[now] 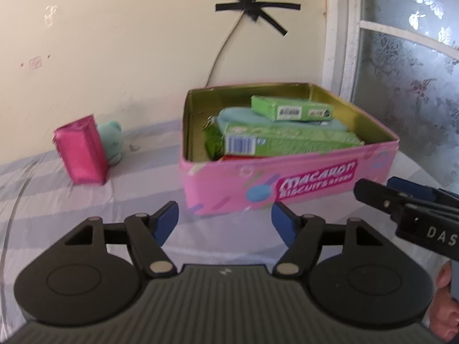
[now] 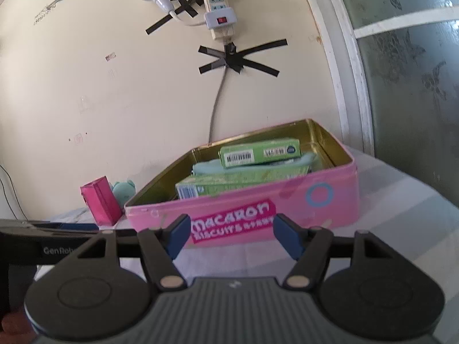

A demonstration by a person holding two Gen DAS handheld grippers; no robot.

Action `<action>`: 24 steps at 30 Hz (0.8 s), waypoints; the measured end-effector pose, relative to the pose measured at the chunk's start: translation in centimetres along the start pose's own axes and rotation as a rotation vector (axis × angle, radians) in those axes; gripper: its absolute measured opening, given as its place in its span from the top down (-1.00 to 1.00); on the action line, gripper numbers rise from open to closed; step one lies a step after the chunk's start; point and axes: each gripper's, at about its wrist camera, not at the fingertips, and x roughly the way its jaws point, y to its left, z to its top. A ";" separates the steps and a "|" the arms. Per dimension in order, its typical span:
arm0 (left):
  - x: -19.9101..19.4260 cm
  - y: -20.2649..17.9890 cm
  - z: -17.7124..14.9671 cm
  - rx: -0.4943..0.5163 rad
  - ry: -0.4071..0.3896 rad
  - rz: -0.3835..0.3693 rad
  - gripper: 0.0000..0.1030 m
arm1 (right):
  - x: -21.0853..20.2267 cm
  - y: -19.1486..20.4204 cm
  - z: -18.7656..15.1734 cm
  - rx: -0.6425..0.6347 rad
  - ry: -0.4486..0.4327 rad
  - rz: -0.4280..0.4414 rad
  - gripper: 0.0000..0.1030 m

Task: Organize objects
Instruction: 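Withdraw the right gripper from the pink tin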

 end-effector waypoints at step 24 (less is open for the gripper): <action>1.8 1.1 -5.0 0.053 -0.028 0.126 -0.46 | 0.3 1.7 -3.2 -0.018 -0.055 -0.039 -0.43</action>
